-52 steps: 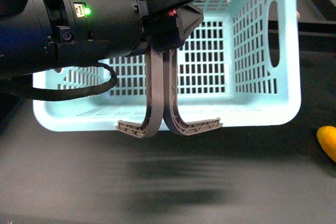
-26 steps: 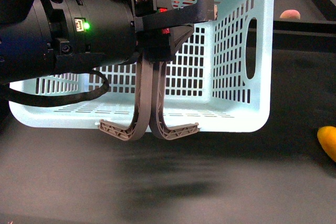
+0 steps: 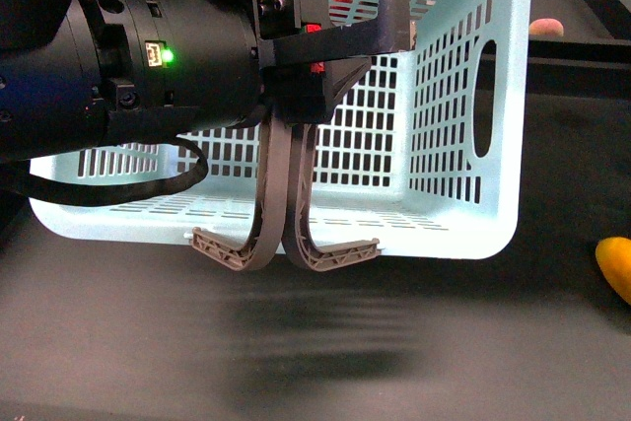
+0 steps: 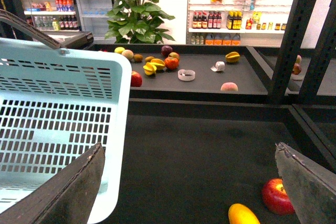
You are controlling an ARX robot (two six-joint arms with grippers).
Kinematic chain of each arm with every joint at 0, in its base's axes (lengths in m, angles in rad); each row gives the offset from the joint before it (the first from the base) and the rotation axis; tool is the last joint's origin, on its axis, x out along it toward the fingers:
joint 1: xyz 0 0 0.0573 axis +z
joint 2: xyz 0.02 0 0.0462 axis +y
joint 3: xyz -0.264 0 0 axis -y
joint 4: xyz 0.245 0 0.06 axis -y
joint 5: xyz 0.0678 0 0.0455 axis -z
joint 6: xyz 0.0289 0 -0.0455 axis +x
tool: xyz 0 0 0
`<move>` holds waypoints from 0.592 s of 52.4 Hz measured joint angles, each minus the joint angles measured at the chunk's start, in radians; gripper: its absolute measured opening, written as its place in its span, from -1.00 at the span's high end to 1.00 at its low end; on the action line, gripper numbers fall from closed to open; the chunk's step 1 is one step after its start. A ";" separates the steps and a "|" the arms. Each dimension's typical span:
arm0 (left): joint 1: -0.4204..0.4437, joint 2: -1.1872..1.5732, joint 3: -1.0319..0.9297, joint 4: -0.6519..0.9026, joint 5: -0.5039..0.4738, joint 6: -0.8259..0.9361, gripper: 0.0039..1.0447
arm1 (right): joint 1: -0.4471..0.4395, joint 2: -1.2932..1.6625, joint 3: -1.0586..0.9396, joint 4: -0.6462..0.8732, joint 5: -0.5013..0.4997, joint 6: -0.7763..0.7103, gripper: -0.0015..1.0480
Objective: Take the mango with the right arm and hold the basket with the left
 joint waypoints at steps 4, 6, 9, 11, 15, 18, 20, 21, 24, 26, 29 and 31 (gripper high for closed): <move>0.002 0.000 0.000 0.000 -0.001 0.001 0.86 | 0.000 0.000 0.000 0.000 0.000 0.000 -0.85; 0.002 0.000 0.000 0.000 -0.001 0.001 0.86 | 0.000 0.000 0.000 0.000 0.000 0.000 -0.85; 0.003 0.000 0.000 0.000 -0.002 0.002 0.86 | 0.000 0.000 0.000 0.000 0.000 0.000 -0.85; 0.003 0.000 0.000 0.000 -0.002 0.002 0.86 | 0.000 0.000 0.000 0.000 0.000 0.000 -0.85; 0.003 0.000 0.000 0.000 -0.001 0.001 0.86 | 0.000 0.000 0.000 0.000 0.000 0.000 -0.85; 0.003 0.000 0.000 0.000 0.000 0.001 0.86 | 0.000 0.000 0.000 0.000 0.000 0.000 -0.85; 0.003 0.000 0.000 0.000 0.000 0.002 0.86 | 0.000 0.000 0.000 0.000 0.000 0.000 -0.85; 0.003 0.000 0.000 0.000 0.000 0.002 0.86 | 0.000 0.000 0.000 0.000 0.000 0.000 -0.85; 0.003 0.000 0.000 0.000 0.000 0.002 0.86 | 0.000 0.000 0.000 0.000 0.000 0.000 -0.85; 0.003 0.000 0.000 0.000 0.000 0.001 0.86 | 0.000 0.000 0.000 0.000 0.000 0.000 -0.85; 0.003 0.000 0.000 0.000 0.000 0.001 0.86 | 0.000 0.000 0.000 0.000 0.000 0.000 -0.85; 0.003 0.000 0.000 0.000 0.000 0.001 0.86 | 0.000 0.000 0.000 0.000 0.000 0.000 -0.85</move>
